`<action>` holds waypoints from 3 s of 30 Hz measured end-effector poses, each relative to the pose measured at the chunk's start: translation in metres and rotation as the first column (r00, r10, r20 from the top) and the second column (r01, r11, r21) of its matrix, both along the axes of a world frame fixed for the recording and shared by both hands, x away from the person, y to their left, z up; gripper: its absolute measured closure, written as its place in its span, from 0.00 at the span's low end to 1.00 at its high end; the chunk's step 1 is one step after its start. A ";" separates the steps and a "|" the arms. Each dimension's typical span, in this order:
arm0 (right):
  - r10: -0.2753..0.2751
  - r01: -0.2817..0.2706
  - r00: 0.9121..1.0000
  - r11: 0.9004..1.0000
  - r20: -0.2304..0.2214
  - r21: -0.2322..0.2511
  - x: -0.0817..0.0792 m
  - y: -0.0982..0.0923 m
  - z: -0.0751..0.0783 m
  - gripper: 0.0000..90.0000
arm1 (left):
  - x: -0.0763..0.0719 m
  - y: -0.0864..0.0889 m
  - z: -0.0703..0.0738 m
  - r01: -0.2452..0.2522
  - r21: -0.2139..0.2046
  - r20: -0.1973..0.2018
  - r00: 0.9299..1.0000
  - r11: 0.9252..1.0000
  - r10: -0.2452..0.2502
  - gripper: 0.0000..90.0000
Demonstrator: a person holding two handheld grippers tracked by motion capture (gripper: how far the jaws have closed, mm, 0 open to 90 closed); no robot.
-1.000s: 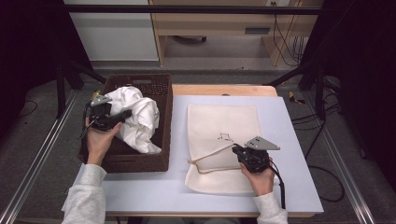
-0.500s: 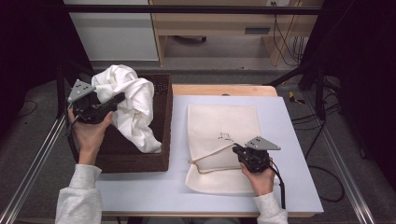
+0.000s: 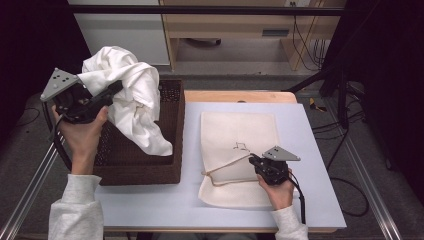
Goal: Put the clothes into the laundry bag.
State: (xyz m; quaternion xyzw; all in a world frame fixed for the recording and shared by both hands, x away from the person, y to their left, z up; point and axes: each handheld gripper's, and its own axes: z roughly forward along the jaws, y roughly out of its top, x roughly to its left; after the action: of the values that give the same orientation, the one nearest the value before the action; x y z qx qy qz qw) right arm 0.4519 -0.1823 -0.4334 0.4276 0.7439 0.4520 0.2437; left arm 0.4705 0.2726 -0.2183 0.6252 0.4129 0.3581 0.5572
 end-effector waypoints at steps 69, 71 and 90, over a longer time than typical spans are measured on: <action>-0.048 0.046 0.999 0.996 0.025 0.076 0.015 -0.008 0.007 0.97 | -0.078 -0.212 -0.139 0.595 0.120 -0.240 0.794 0.795 -0.558 0.73; -0.045 0.043 0.999 0.996 0.025 0.076 0.016 -0.008 0.007 0.97 | -0.075 -0.216 -0.147 0.594 0.135 -0.263 0.793 0.793 -0.550 0.73; -0.025 0.024 0.999 0.998 0.024 0.052 0.014 -0.002 0.004 0.97 | -0.039 -0.264 -0.231 0.579 0.234 -0.456 0.775 0.781 -0.438 0.69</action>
State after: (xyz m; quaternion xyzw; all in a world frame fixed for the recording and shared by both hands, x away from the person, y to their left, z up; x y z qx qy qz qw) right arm 0.4654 -0.1847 -0.4294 0.4372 0.7236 0.4732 0.2474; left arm 0.4315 0.0085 -0.4491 0.8623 0.2509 0.1334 0.4192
